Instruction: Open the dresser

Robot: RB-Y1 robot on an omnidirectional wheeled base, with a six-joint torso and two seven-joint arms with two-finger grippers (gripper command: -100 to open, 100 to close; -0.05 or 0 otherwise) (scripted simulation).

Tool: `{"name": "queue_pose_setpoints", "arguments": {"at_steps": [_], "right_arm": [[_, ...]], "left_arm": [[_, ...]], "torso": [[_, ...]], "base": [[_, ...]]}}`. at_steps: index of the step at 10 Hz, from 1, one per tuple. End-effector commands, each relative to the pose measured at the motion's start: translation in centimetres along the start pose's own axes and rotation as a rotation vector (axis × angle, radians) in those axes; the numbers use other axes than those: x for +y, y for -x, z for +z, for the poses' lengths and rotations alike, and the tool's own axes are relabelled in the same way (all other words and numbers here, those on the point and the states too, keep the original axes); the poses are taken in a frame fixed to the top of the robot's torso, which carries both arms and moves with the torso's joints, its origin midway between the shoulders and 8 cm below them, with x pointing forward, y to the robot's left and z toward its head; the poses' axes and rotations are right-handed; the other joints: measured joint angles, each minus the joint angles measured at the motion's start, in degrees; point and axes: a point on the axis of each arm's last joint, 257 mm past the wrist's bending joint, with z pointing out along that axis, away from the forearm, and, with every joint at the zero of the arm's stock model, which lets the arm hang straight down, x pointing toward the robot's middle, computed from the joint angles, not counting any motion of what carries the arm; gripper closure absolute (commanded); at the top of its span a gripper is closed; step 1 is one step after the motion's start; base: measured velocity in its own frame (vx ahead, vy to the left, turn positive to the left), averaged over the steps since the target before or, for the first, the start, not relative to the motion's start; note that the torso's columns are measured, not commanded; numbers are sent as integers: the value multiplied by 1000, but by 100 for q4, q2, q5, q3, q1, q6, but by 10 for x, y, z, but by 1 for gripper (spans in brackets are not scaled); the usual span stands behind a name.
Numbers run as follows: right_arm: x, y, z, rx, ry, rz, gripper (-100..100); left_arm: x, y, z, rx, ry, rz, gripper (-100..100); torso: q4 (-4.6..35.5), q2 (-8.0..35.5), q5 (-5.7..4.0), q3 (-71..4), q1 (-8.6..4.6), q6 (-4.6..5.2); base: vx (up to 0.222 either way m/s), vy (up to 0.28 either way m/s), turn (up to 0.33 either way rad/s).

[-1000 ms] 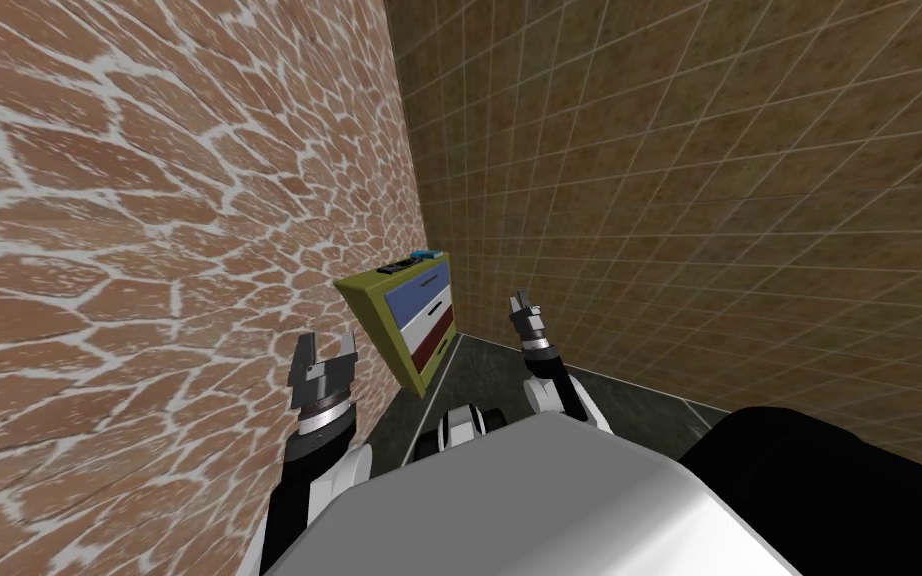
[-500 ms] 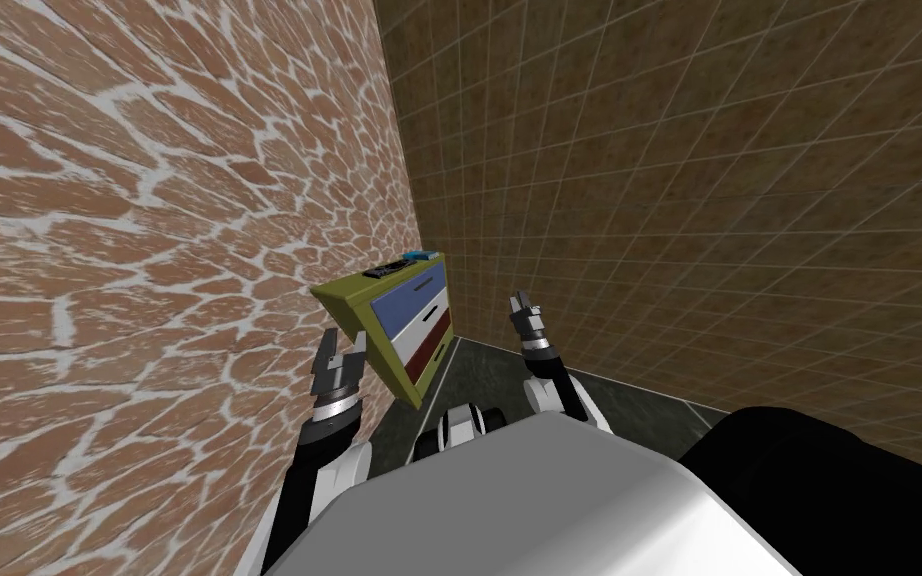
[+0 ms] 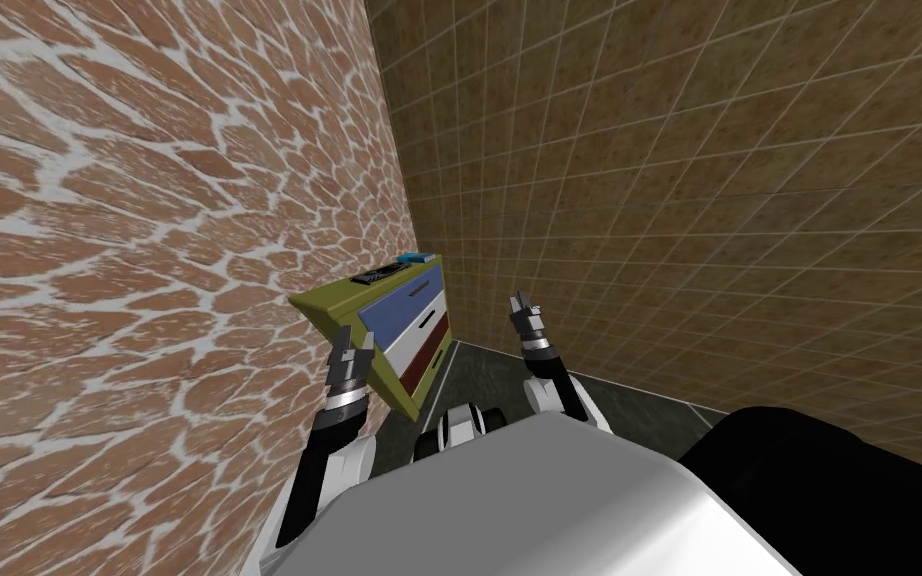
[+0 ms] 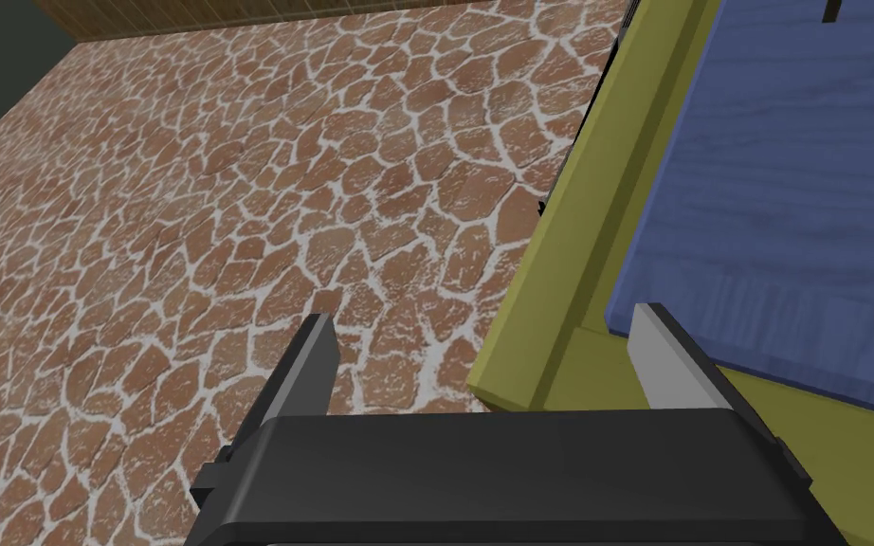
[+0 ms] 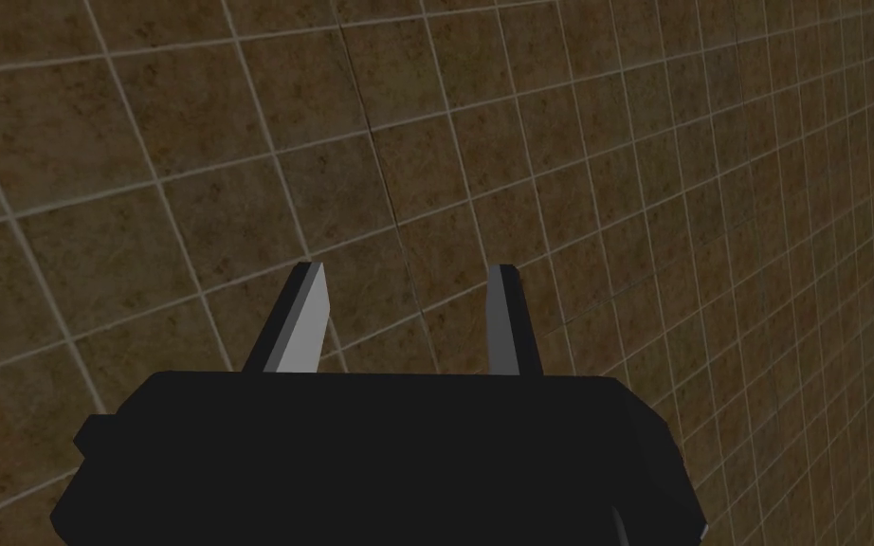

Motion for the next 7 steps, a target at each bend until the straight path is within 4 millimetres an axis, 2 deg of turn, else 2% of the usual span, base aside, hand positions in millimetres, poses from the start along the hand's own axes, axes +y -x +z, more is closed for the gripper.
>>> {"name": "queue_pose_setpoints", "arguments": {"at_steps": [1,7], "right_arm": [[0,0,0,0,0,0,0],[0,0,0,0,0,0,0]], "left_arm": [[20,-3,3,-3,59,-14,-100],[65,-12,6,13,186,-30,-100]], "torso": [[2,6,-1,4,-5,0],[0,0,-2,1,-8,0]], "base": [[118,-37,-63],[129,-17,-54]]}}
